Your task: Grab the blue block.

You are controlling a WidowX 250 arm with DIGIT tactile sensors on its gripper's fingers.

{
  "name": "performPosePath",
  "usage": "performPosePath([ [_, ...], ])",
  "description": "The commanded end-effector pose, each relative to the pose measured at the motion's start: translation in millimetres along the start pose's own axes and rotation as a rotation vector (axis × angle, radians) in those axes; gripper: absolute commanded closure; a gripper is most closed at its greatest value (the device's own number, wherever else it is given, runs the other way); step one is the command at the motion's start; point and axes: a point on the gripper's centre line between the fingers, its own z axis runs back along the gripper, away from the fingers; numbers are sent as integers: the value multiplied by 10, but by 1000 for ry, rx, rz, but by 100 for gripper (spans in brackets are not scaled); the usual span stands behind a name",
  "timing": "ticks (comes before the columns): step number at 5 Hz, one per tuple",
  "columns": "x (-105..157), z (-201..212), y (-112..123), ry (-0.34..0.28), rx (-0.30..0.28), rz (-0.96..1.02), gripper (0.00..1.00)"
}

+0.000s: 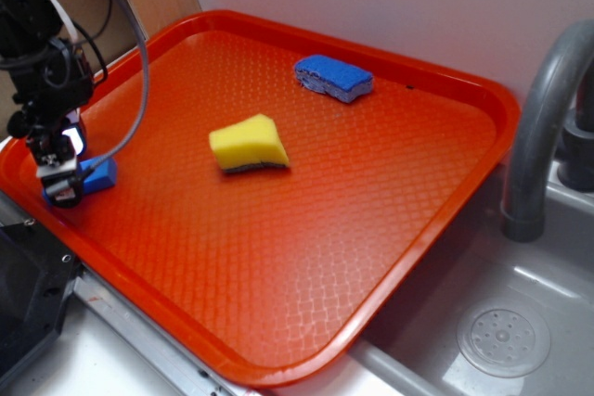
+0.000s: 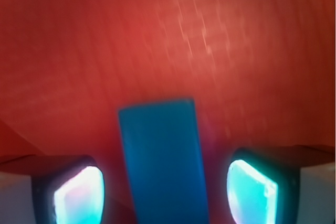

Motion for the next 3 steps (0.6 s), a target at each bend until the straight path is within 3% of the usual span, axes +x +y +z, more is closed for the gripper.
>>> performPosePath([
  [1, 20, -136, 4, 46, 48, -23, 37],
  [2, 14, -150, -11, 44, 41, -27, 100],
  [3, 15, -144, -61, 48, 58, -40, 100],
])
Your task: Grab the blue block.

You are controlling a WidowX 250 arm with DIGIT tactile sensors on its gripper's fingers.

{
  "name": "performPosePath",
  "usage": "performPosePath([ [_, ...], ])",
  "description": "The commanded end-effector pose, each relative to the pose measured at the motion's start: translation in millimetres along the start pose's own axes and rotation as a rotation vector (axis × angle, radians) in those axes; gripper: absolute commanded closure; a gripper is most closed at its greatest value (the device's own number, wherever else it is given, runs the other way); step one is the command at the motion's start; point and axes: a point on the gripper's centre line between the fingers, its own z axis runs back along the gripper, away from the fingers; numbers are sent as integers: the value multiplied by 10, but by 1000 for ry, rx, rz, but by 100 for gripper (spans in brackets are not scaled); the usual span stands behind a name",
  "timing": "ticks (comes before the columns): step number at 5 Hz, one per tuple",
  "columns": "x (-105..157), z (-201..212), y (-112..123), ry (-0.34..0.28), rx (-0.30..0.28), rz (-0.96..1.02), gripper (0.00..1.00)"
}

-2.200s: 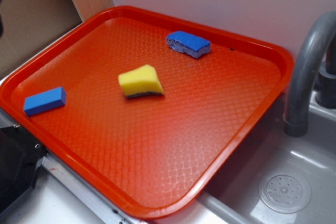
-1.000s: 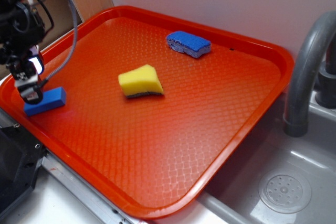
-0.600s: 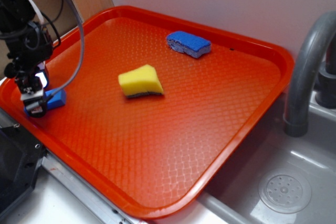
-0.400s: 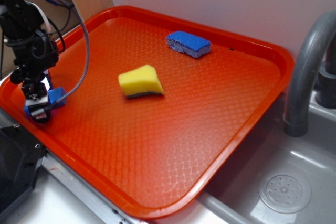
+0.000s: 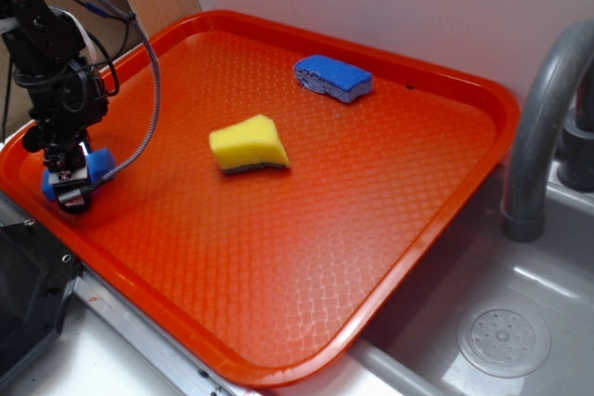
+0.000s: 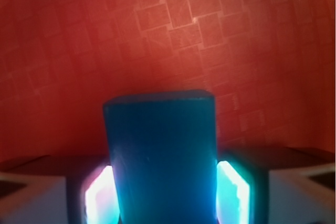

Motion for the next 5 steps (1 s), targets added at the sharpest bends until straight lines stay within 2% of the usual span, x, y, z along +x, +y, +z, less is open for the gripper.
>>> performPosePath([
  [1, 51, 315, -98, 15, 67, 103, 100],
  [2, 161, 829, -114, 43, 97, 359, 100],
  [3, 304, 1365, -210, -7, 62, 557, 100],
  [4, 406, 1909, -426, -93, -25, 604, 100],
  [5, 441, 2287, -482, -143, -49, 630, 100],
])
